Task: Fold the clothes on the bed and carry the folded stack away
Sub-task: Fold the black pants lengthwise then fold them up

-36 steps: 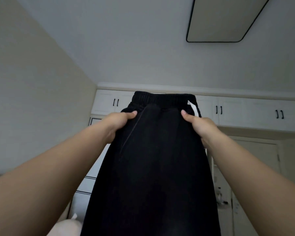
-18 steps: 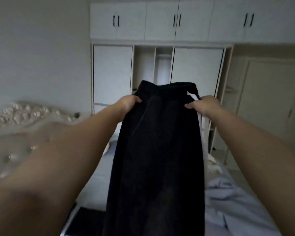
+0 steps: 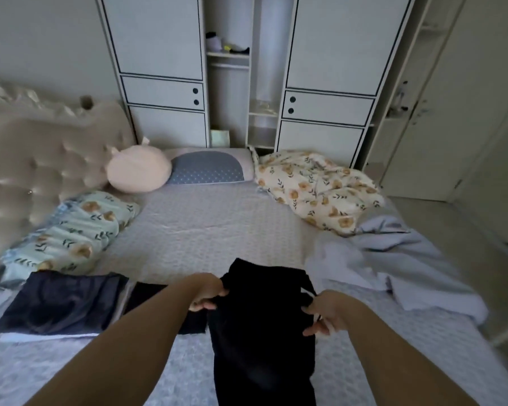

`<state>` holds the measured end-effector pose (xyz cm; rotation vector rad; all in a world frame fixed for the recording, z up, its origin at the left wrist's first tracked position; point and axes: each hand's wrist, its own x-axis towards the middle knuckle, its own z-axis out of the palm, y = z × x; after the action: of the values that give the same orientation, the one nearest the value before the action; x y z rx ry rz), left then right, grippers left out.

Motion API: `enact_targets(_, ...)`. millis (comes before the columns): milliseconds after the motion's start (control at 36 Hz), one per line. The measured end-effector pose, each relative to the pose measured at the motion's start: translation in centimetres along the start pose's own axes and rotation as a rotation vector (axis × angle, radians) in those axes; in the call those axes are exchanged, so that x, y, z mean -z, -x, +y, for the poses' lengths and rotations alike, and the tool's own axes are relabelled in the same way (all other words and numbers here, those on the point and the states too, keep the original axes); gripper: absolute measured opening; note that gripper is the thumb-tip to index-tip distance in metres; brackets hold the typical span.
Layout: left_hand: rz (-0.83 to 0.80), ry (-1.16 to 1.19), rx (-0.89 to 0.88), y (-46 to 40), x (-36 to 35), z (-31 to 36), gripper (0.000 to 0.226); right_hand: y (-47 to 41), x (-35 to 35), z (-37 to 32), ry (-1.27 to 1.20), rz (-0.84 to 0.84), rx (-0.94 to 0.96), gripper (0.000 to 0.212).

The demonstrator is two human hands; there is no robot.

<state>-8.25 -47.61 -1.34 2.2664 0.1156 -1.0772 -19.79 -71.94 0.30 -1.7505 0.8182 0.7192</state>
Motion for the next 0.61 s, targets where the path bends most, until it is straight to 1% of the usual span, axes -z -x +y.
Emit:
enact_targets(56, -0.100, 0.113, 0.068, -2.4, 0.5, 0.1, 0.037, -1.5, 0.2, -0.8, 0.020, -0.033, -0.051, 0.038)
enact_targets(83, -0.123, 0.157, 0.076, -3.8, 0.9, 0.8, 0.040, -2.2, 0.7, -1.7, 0.004, -0.035, -0.053, 0.038)
enact_targets(139, -0.098, 0.243, 0.027, -6.5, 2.0, 3.3, 0.042, -3.8, 2.5, -4.6, -0.102, 0.031, -0.033, 0.035)
enact_targets(167, -0.056, 0.309, -0.031, -7.5, 2.6, 5.1, 0.040, -4.5, 3.7, -6.5, -0.169, 0.102, -0.003, 0.032)
enact_targets(222, 0.076, 0.426, -0.225, -9.5, 4.2, 9.4, 0.036, -6.5, 6.2, -10.8, -0.245, 0.256, 0.123, 0.029)
enact_targets(250, 0.174, 0.429, -0.336, -10.3, 5.0, 11.7, 0.037, -7.6, 7.2, -12.9, -0.276, 0.328, 0.208, 0.035)
enact_targets(278, 0.277, 0.415, -0.463, -10.8, 5.7, 13.9, 0.040, -8.8, 8.3, -14.8, -0.309, 0.410, 0.342, 0.042)
enact_targets(306, 0.344, 0.421, -0.610, -11.2, 6.2, 15.7, 0.048, -9.9, 9.1, -16.2, -0.345, 0.477, 0.465, 0.048)
enact_targets(333, 0.369, 0.443, -0.752, -11.5, 6.3, 17.2, 0.059, -10.8, 9.5, -17.1, -0.356, 0.538, 0.554, 0.055)
enact_targets(361, 0.369, 0.437, -0.858, -11.9, 6.0, 18.2, 0.072, -12.0, 9.6, -17.4, -0.319, 0.605, 0.623, 0.063)
enact_targets(389, 0.366, 0.398, -0.927, -12.7, 5.3, 18.8, 0.082, -13.2, 9.2, -17.2, -0.262, 0.660, 0.658, 0.072)
enact_targets(417, 0.352, 0.331, -0.952, -13.8, 4.3, 18.6, 0.088, -14.6, 8.4, -16.5, -0.174, 0.697, 0.667, 0.077)
enact_targets(472, 0.300, 0.192, -0.930, -16.6, 1.4, 16.6, 0.091, -17.5, 6.1, -13.6, 0.018, 0.691, 0.673, 0.081)
enact_targets(528, 0.223, 0.064, -0.849, -19.2, -2.1, 12.9, 0.090, -20.1, 3.5, -9.1, 0.136, 0.592, 0.609, 0.079)
enact_targets(611, 0.093, -0.081, -0.638, -22.3, -7.1, 6.2, 0.084, -23.3, -0.1, -2.2, 0.216, 0.406, 0.470, 0.072)
